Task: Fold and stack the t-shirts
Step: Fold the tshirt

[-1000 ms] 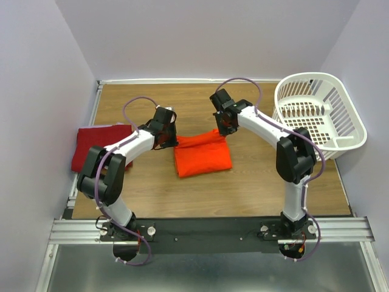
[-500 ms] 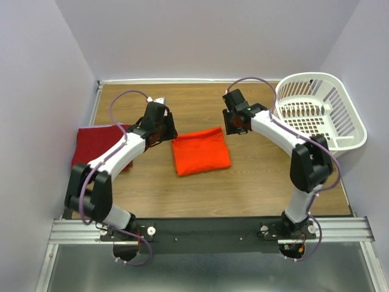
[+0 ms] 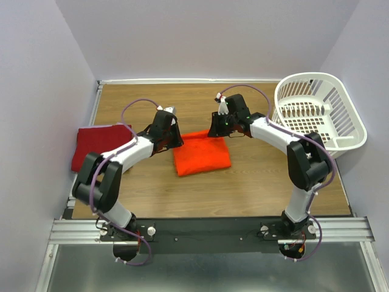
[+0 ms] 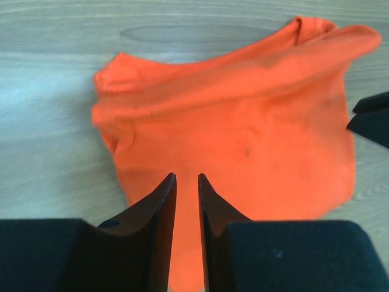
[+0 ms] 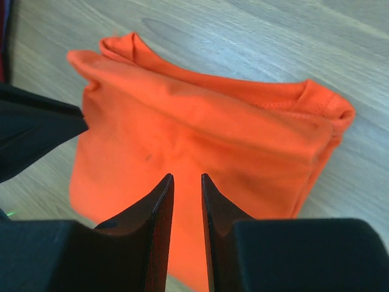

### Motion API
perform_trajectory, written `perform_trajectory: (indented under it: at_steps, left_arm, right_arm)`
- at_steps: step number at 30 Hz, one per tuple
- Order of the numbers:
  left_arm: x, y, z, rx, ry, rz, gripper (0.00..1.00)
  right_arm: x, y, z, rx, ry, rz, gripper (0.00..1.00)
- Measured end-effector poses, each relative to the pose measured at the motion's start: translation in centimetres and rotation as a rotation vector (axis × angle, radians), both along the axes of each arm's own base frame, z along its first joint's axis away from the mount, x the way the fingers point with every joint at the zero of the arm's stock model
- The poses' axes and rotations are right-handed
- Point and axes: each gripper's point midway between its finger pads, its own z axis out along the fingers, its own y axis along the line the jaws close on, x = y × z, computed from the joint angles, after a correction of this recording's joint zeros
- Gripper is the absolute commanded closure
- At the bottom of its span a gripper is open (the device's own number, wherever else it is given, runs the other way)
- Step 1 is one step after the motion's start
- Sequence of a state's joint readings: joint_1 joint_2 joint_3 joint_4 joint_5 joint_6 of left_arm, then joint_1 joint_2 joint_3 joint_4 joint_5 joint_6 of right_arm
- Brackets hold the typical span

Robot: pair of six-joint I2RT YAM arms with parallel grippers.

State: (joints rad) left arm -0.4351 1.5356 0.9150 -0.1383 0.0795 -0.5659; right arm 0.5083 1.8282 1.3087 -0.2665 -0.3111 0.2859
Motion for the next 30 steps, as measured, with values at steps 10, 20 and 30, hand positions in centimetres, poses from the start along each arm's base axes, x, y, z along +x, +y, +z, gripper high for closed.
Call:
perform_trajectory:
  at_steps: [10, 20, 30]
  left_arm:
    - [7.7, -1.0, -4.0, 0.015, 0.046, 0.055, 0.73]
    - [13.2, 1.1, -2.3, -0.007, -0.016, 0.13, 0.62]
    - [5.8, 1.8, 4.9, -0.14, -0.151, 0.082, 0.65]
  right_arm:
    - [5.5, -3.1, -6.0, 0.052, 0.096, -0.114, 0.69]
    - [8.9, -4.6, -3.5, 0.114, 0.02, -0.191, 0.69]
    - [0.1, -5.0, 0.8, 0.325, 0.016, -0.178, 0.68]
